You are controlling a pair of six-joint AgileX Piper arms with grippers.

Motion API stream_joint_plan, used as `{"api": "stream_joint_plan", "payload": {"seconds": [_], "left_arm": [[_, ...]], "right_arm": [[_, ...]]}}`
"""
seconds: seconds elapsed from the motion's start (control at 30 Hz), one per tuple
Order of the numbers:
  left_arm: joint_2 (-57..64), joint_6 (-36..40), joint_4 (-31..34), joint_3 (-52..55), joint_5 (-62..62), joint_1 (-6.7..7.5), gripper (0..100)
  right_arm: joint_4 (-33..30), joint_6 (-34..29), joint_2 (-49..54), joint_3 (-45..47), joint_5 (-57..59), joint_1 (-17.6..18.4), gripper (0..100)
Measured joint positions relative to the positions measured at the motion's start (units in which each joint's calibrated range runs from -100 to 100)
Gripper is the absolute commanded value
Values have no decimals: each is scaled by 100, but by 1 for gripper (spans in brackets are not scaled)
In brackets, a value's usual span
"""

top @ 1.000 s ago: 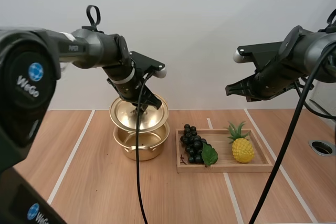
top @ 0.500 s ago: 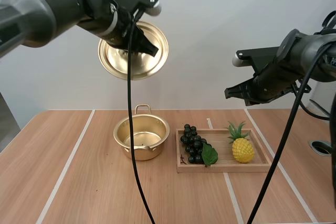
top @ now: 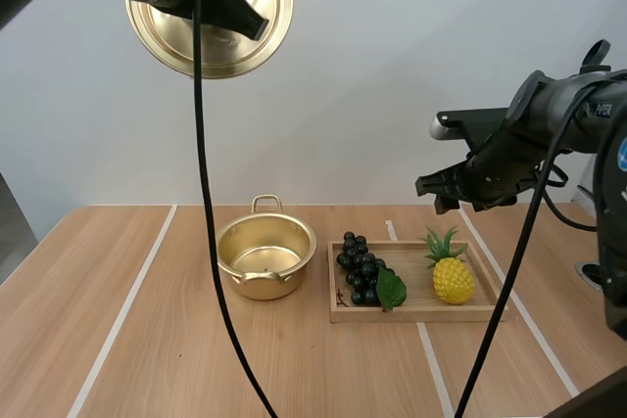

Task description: Open the pot, put the pineapple inside, and close it

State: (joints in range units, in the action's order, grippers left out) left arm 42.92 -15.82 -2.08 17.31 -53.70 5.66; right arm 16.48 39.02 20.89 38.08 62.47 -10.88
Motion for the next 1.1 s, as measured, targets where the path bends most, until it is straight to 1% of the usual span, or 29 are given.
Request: {"api": "stream_joint_plan", "payload": {"seconds": [0.1,0.33,0.7,0.9,1.1], "left_arm": [[106,0,78,0,0,0,0],[178,0,240,0,0,0,0],[178,0,240,0,-57,0,0],[178,0,240,0,-57,0,0],[178,0,240,0,-235,0,0]], "right_arm": [[35,0,-213,0,38,0,100],[45,-24,-670,0,192,0,100],[64,-91,-724,42,828,0,100],[54,-100,-724,372,818,0,100],[-97,-110,-819,612,599,0,100]]}}
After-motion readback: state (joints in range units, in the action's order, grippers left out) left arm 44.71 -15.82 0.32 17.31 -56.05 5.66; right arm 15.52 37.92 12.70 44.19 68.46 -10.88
